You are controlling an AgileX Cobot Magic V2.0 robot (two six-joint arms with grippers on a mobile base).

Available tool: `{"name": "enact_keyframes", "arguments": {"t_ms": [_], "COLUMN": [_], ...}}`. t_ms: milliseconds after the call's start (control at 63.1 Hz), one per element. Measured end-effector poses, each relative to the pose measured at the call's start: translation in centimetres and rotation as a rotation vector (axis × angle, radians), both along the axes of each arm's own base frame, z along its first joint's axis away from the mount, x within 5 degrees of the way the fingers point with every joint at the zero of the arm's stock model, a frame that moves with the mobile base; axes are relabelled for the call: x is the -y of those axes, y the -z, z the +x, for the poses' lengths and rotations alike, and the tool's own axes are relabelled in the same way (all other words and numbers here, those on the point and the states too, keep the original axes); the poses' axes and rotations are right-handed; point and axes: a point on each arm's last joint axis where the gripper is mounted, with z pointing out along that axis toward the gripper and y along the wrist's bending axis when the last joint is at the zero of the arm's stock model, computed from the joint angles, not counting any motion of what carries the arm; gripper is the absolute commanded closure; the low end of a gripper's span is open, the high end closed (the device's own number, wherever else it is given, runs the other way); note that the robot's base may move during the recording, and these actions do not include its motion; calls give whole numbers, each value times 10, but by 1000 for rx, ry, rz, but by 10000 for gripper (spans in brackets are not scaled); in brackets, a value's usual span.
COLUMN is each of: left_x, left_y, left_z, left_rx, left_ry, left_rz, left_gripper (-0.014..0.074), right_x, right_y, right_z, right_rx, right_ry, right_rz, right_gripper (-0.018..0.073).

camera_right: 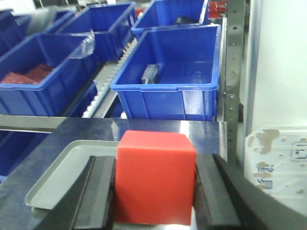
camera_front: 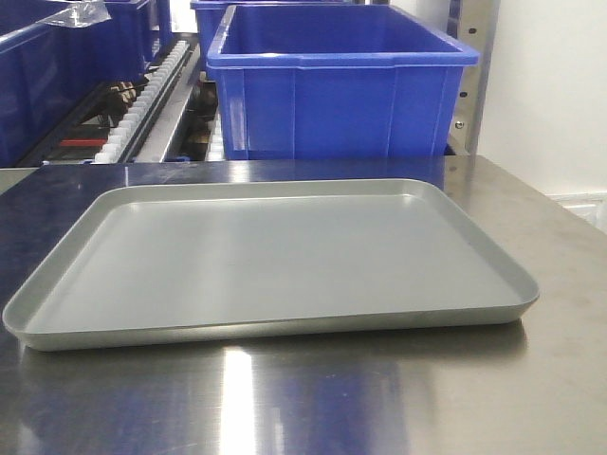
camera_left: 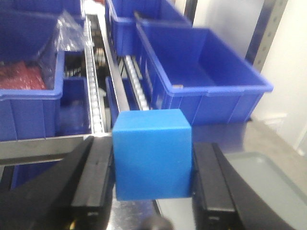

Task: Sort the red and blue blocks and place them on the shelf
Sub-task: 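Lift both cubes up off the tray with both grippers, then hold both cubes raised in both grippers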

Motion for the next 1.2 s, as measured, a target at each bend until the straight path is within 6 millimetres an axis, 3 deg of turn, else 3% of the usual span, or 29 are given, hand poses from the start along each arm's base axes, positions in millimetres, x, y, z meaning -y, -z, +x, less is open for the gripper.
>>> {"name": "enact_keyframes", "arguments": {"t_ms": [222,412,792,1204], "left_x": [-20,-30,-23,-3], "left_y": [41,72,90,120], "left_z": [-29,-46,-34,-9], "left_rx": [-10,-8,-51,-10], "left_ry": [-23,-20,-1,53], "left_rz": [1,56,168,207], "left_gripper": [316,316,316,316], "right_x": [11,-3,-18,-37], "right_y": [50,75,92,123], "right_z": [-24,-8,12,48], "right_rx": [18,-68,-74,-41], "right_ry": [-18,-77,-123,-122], "right_rz": [25,-78,-107,-95], "right_gripper": [272,272,272,272]}}
